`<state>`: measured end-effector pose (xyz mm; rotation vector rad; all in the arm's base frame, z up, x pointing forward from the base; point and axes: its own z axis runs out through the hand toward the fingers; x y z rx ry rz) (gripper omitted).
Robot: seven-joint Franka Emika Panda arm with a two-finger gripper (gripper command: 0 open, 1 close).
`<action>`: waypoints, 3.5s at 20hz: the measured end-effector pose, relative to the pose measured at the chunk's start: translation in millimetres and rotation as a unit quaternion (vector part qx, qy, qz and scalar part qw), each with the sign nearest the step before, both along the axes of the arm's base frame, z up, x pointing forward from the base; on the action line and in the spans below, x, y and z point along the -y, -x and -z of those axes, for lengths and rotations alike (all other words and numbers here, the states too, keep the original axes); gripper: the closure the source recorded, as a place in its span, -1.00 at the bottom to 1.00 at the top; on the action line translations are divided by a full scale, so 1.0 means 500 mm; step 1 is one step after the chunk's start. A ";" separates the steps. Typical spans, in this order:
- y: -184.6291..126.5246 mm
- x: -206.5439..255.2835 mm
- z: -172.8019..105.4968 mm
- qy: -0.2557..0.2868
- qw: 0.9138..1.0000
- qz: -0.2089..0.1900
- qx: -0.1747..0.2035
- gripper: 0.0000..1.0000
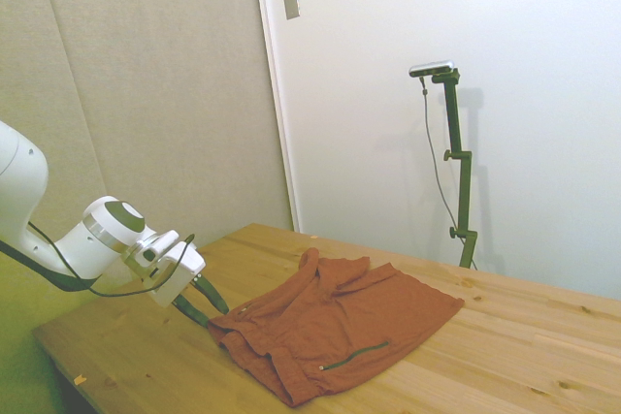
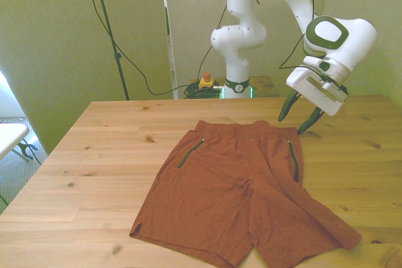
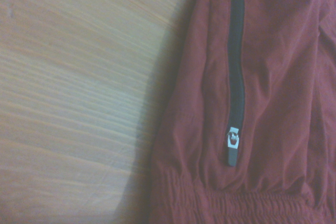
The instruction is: Fold the shorts
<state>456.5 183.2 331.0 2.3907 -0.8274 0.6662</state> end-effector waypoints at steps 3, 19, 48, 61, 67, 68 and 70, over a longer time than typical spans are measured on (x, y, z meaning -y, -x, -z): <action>-0.004 0.007 0.002 0.002 1.000 0.000 0.001 1.00; 0.012 0.012 0.031 -0.008 1.000 -0.008 -0.009 1.00; 0.074 0.251 -0.245 -0.113 0.991 0.044 0.061 1.00; 0.156 0.626 -0.153 -0.143 0.973 0.174 0.046 1.00; 0.123 0.727 -0.055 -0.146 0.963 0.224 0.023 -1.00; 0.113 0.736 -0.054 -0.146 0.963 0.227 0.023 -1.00; 0.098 0.748 -0.051 -0.146 0.962 0.231 0.023 -1.00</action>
